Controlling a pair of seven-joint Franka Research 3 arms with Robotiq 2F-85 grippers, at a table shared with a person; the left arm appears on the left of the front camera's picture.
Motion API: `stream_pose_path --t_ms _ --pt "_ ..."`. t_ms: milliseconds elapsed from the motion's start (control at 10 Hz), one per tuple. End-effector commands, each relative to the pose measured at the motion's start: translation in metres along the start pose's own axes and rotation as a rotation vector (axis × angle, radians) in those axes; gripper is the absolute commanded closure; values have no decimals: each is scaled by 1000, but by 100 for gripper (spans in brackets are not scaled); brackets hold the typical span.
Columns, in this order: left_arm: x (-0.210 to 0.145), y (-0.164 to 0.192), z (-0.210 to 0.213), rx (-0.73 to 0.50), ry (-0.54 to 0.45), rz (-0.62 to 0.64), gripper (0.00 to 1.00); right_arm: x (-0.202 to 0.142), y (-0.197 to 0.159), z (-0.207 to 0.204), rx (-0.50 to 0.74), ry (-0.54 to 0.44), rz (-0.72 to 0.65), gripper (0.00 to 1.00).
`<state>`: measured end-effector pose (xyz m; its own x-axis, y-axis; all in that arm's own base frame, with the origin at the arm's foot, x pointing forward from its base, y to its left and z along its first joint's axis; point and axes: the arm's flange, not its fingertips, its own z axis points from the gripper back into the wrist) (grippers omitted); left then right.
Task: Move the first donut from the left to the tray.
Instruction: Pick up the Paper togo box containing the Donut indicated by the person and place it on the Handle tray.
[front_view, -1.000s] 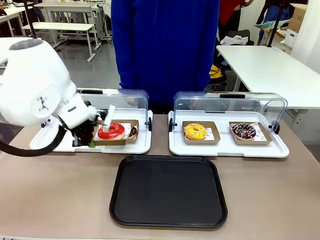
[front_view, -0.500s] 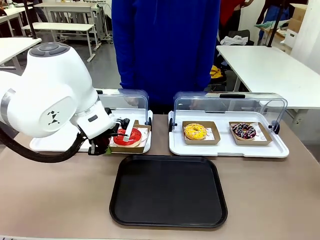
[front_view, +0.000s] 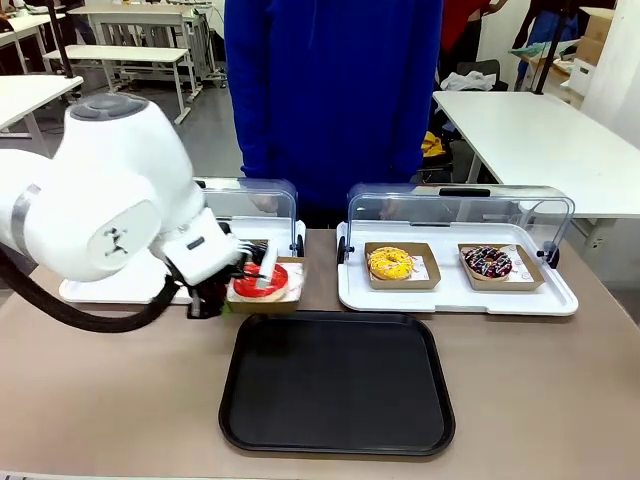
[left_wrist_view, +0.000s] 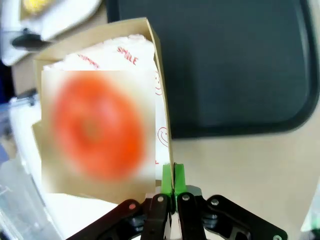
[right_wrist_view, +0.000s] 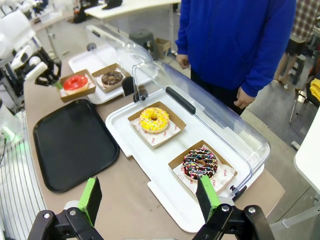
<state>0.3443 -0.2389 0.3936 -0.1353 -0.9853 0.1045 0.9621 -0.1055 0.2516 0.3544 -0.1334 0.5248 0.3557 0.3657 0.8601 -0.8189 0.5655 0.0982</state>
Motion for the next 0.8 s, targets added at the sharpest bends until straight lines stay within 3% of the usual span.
stream_pose_path --t_ms 0,400,700 --pt "42 -29 1 7 -2 57 98 3 -2 -1 3 -38 22 0" --pt "108 -77 -24 -5 33 91 98 3 -2 -1 3 -38 22 0" --pt "128 -93 -42 1 34 81 98 3 -2 -1 3 -38 22 0"
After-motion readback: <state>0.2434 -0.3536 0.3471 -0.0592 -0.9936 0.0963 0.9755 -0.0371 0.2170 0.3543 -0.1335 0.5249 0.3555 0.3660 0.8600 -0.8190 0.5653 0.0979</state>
